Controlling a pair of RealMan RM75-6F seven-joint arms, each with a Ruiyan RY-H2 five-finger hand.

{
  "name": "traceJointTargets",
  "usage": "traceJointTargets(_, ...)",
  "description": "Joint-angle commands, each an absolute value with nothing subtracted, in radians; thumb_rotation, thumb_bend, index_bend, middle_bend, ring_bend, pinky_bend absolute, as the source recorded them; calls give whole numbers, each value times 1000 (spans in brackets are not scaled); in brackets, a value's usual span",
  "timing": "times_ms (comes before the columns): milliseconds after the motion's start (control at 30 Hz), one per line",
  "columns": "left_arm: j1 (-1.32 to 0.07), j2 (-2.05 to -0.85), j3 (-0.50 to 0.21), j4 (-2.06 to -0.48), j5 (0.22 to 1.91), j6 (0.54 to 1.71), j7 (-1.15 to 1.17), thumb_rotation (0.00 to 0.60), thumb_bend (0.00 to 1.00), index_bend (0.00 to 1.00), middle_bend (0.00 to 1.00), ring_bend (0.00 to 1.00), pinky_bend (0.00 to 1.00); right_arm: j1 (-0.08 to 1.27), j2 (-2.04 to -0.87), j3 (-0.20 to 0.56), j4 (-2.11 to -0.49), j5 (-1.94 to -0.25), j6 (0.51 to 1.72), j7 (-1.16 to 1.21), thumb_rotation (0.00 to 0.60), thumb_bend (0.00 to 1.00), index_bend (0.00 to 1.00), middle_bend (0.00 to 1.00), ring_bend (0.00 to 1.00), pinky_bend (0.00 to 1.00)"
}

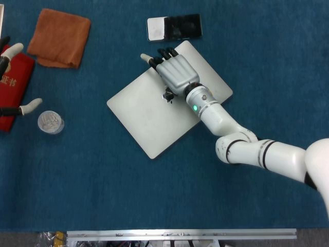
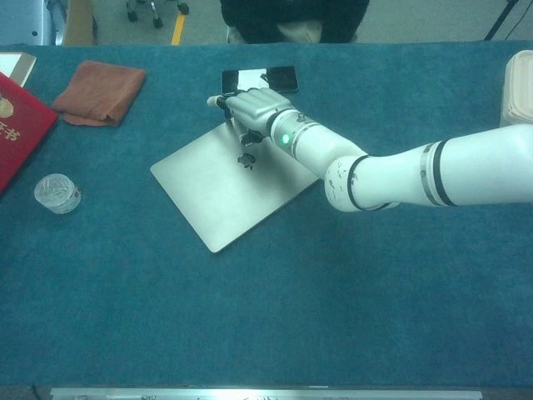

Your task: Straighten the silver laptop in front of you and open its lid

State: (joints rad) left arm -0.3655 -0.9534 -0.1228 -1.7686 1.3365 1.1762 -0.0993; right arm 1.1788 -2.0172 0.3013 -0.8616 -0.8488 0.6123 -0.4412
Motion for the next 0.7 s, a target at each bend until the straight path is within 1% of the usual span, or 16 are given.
traceJointTargets(33, -365, -955, -120, -1767, 1342, 1176, -100, 361, 138, 100, 0, 0, 0, 1161, -1990, 291, -906, -831, 633, -465, 600, 922, 0, 249, 0, 77)
traceJointTargets(267, -370, -960, -121, -1770, 1347, 1174, -93, 361, 138, 100, 0, 0, 0, 1152, -1970, 288, -938, -817, 653, -478, 600, 922, 0, 245, 0, 76)
traceJointTargets(500, -373, -962, -125, -1758, 1336, 1168, -96, 361, 138, 100, 0, 0, 0, 1169, -2000, 296, -888, -829, 637, -453, 600, 922, 0, 194, 0, 77)
traceJointTargets(700, -371, -962, -124, -1746, 1336, 1166, -108, 361, 138, 100, 0, 0, 0, 1189, -2036, 300, -824, -835, 615, -442, 600, 922, 0, 185, 0, 76)
